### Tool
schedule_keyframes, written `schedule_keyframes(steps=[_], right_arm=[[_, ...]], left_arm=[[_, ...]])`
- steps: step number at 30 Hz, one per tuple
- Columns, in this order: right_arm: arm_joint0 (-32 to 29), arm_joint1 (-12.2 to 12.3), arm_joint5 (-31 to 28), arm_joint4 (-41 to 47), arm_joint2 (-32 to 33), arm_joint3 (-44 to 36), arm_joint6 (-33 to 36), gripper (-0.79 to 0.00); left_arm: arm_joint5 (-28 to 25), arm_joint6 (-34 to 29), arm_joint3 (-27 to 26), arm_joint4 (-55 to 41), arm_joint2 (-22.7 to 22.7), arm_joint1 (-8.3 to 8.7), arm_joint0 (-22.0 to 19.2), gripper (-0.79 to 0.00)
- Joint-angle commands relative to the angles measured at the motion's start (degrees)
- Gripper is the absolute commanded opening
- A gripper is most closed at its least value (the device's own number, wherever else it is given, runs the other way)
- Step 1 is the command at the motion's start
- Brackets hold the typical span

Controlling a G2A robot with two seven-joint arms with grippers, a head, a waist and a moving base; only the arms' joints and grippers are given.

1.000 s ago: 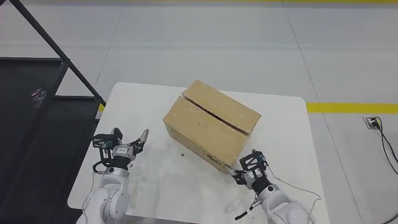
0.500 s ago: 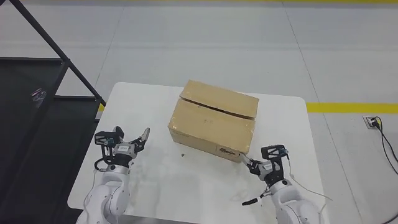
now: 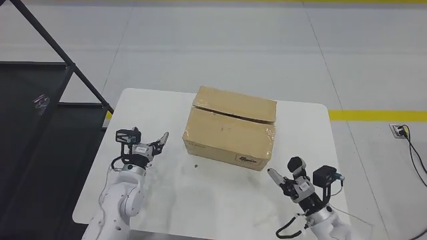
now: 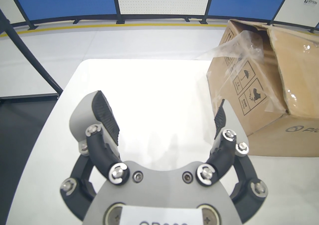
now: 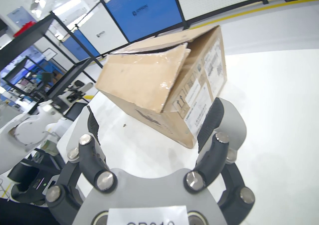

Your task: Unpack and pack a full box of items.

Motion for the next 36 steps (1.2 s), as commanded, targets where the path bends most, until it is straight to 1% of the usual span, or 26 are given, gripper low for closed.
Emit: schedule_keyframes(steps=[1, 6, 13, 28, 36], right_arm=[[-0.57, 0.21, -2.80, -0.02, 0.72, -0.40, -0.20, 0.000], [-1.74, 0.47, -4.58, -0.35, 1.62, -1.21, -0.44, 0.000], [-1.76, 0.68, -5.78, 0.33, 2.05, -0.65, -0.33, 0.000], [0.14, 0.96, -6.92, 1.28, 1.20, 0.61, 1.27, 0.000], [0.53, 1.12, -7.26, 1.65, 0.94, 0.94, 1.83, 0.000]], left_arm=[[0.24, 0.25, 1.95, 0.57, 1.29, -0.24, -1.48, 0.000], [-0.66, 1.17, 5.19, 1.41, 3.82, -0.74, -4.11, 0.000], [-2.28, 2.64, 6.53, 1.94, 5.48, -1.05, -5.02, 0.000], [-7.18, 5.98, 4.81, 3.07, 5.85, -0.79, -3.28, 0.000], [-10.75, 7.26, 2.92, 4.22, 5.64, -0.36, -1.19, 0.000]])
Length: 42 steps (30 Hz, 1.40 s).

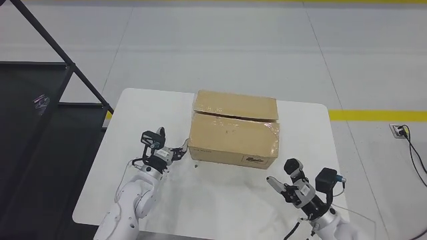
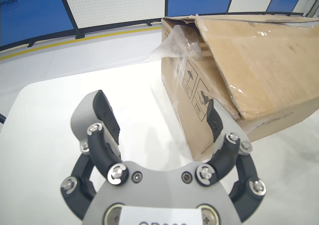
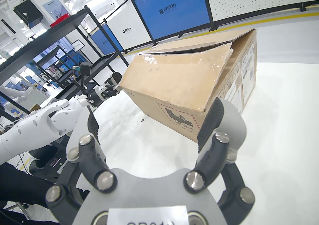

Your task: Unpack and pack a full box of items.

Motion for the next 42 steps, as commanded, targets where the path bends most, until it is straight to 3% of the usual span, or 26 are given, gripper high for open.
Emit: schedule_keyframes(steps=[1, 8, 15, 26, 30, 37, 42], right_arm=[[0.05, 0.04, -0.02, 0.05, -0.01, 0.12, 0.05, 0.000], [0.22, 0.20, -0.35, 0.38, -0.01, 0.26, 0.40, 0.000], [0.13, 0.34, -0.41, 0.58, -0.03, 0.17, 0.41, 0.000], [-0.15, 0.61, -0.86, 0.77, 0.22, 0.32, 0.63, 0.000], [0.96, 0.64, -0.94, 0.29, -0.71, 0.39, 1.63, 0.000], [-1.75, 0.92, -1.26, -0.30, 0.84, -1.01, -0.02, 0.000], [-5.63, 1.12, -1.17, -0.70, 2.80, -2.30, -2.49, 0.000]], left_arm=[[-0.80, 0.16, -0.60, 0.51, -0.13, 0.15, 0.62, 0.000], [-1.60, 0.64, -3.09, 0.99, -1.72, 0.67, 2.74, 0.000], [4.72, -1.69, -3.99, -3.36, -7.03, 1.07, 4.40, 0.000], [5.11, -1.89, -3.98, -3.06, -7.08, 1.08, 4.25, 0.000], [6.95, -1.08, 1.11, -1.98, -5.36, 0.62, -0.98, 0.000], [7.16, 5.12, 19.67, 1.16, 0.64, -1.08, -15.46, 0.000], [5.56, 9.73, 31.15, 2.99, 5.99, -2.99, -23.39, 0.000]])
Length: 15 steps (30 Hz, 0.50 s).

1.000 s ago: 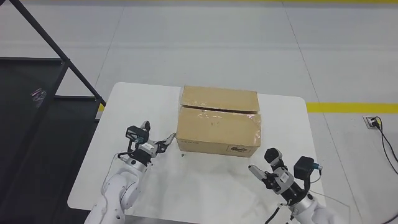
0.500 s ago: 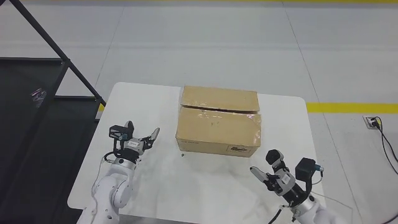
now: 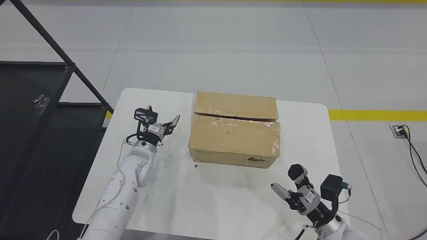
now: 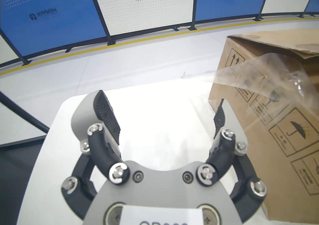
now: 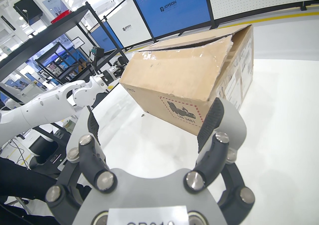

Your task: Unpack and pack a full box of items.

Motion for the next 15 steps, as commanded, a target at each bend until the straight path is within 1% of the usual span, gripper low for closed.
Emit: schedule_keyframes(steps=[1, 5, 8, 15], right_arm=[[-1.49, 0.07, 0.02, -0.15, 0.75, -0.51, -0.87, 0.000], [-3.88, 0.16, 0.15, -0.26, 1.96, -1.50, -2.44, 0.000], [-4.92, 0.22, 0.19, -0.35, 2.48, -1.81, -2.99, 0.000], [-5.67, 0.30, 0.45, -0.27, 2.87, -2.20, -3.25, 0.000]], left_arm=[[-0.32, 1.64, 4.69, 0.73, 2.26, -0.87, -2.88, 0.000], [-0.42, 3.23, 11.09, 1.61, 5.56, -2.50, -6.66, 0.000], [-0.45, 4.16, 14.71, 1.67, 7.24, -3.59, -8.66, 0.000], [-0.43, 6.77, 20.05, 1.04, 9.44, -5.54, -11.74, 0.000]])
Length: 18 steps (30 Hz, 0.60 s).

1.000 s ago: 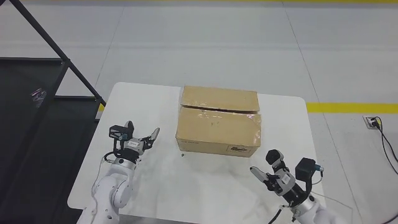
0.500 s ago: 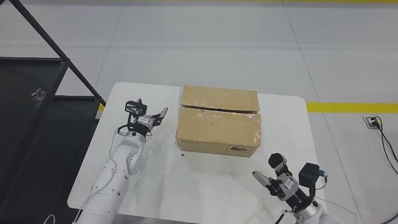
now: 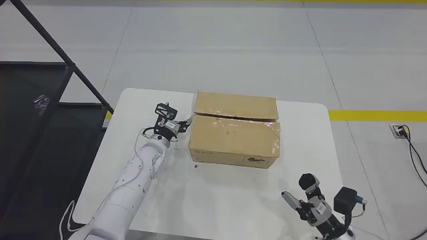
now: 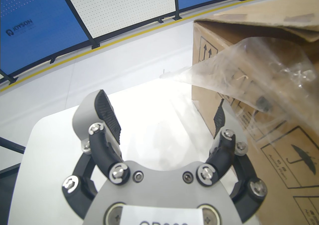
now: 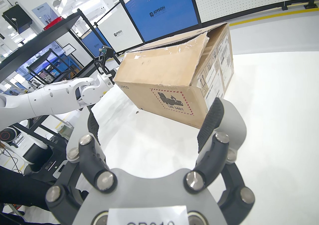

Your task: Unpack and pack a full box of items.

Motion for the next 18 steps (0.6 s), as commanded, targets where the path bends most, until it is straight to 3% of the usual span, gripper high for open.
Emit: schedule_keyframes(steps=[1, 8, 18], right_arm=[[-0.10, 0.01, 0.11, -0.04, 0.00, -0.13, 0.00, 0.000], [0.78, 0.03, 0.44, 0.16, -0.62, 0.34, 0.56, 0.000], [3.86, 0.10, 0.46, 1.03, -1.96, 1.60, 2.77, 0.000]], left_arm=[[0.02, 0.89, 1.17, -0.36, 0.34, -0.43, -0.66, 0.000], [1.47, 5.20, 4.20, -2.55, -0.15, -1.09, -1.95, 0.000], [2.98, 12.42, 5.22, -5.64, -3.18, 0.24, -1.39, 0.000]])
